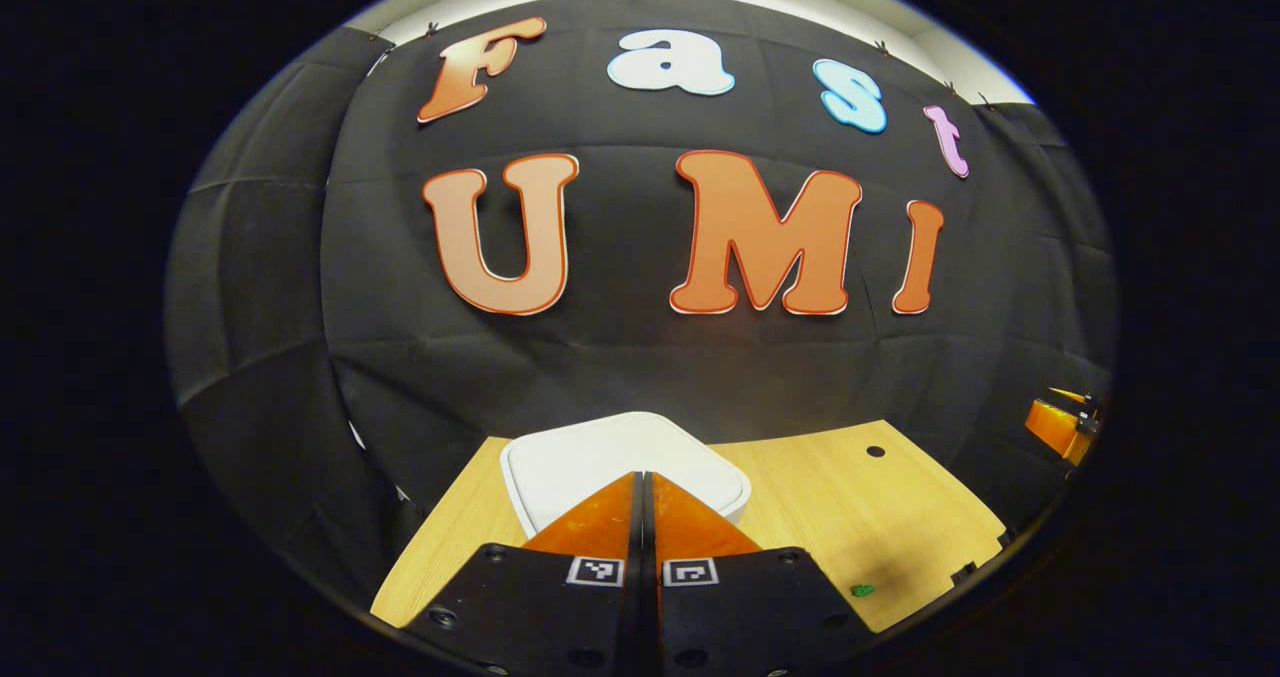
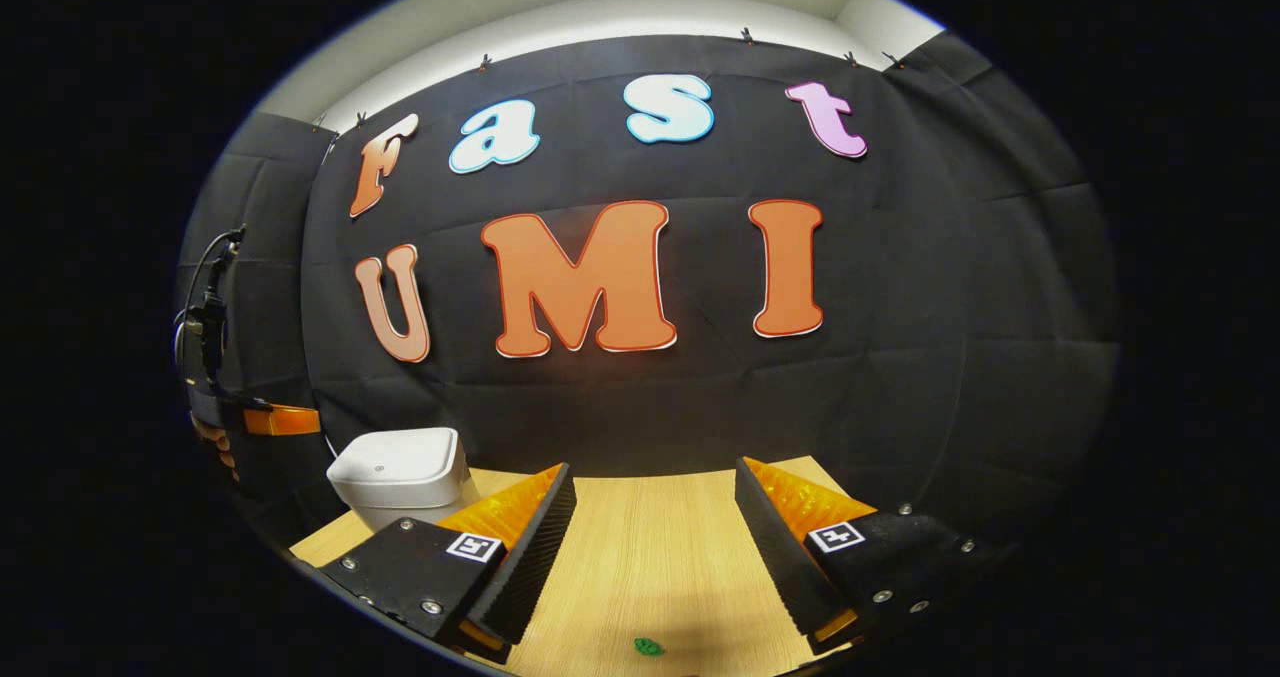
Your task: Press the lid of the desktop garbage bin to open it, pick up the crumpled paper on the desktop and throw it into the bin, then pick up the pop can on the desktop and drop it into the bin, and finally close the garbage bin lid.
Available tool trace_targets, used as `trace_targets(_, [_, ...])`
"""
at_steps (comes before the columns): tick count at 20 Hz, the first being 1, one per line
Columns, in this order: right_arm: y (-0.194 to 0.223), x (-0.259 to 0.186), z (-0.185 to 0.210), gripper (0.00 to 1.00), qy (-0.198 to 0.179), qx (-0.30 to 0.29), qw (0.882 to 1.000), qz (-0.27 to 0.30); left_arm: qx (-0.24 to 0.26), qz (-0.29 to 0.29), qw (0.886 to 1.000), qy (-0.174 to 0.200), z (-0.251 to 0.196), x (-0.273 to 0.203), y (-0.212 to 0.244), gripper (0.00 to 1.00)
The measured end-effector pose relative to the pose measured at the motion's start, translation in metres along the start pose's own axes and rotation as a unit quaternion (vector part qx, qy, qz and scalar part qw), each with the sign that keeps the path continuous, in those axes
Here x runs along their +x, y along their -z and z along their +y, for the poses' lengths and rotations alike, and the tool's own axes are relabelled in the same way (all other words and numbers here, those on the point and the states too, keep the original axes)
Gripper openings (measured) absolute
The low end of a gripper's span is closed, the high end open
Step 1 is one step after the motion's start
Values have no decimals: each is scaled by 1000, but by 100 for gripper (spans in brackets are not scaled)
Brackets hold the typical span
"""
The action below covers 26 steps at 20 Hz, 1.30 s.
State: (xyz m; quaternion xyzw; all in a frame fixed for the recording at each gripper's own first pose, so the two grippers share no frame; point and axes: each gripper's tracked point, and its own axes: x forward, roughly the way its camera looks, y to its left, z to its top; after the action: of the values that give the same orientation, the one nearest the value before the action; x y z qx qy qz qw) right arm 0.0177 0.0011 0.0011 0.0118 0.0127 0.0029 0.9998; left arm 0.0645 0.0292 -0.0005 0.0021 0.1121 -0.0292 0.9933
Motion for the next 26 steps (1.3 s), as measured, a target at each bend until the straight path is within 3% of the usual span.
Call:
trace_targets(1, [2,1,-2,95,2,2,1000,3,2,10,1000,-1,2,9,1,0])
trace_targets(6, [6,-2,-14,95,11,20,1000,9,-19,93,995,38,-6,45,43,0])
trace_targets(7, [4,-2,-18,100,14,19,1000,7,-28,108,993,39,-5,50,53,0])
trace_targets(8, [4,-3,-20,95,16,19,1000,6,-35,120,991,39,-5,55,61,0])
trace_targets(12, [6,-7,-28,95,24,24,999,8,-25,167,985,33,-1,56,84,0])
trace_targets(15, [8,-10,-29,96,25,33,999,11,-45,169,984,42,-5,59,88,1])
trace_targets(18, [11,-13,-29,95,24,37,999,13,-25,153,987,34,-3,61,86,1])
trace_targets(19, [11,-13,-29,100,23,38,999,13,-19,146,988,33,-3,62,85,1])
trace_targets(21, [8,-15,-27,95,21,42,999,13,-30,129,991,33,-3,61,78,0])
trace_targets(23, [7,-15,-26,95,19,43,999,14,-39,84,996,7,8,56,58,0])
trace_targets(26, [6,-16,-22,95,16,28,999,14,-49,7,999,0,15,43,10,0])
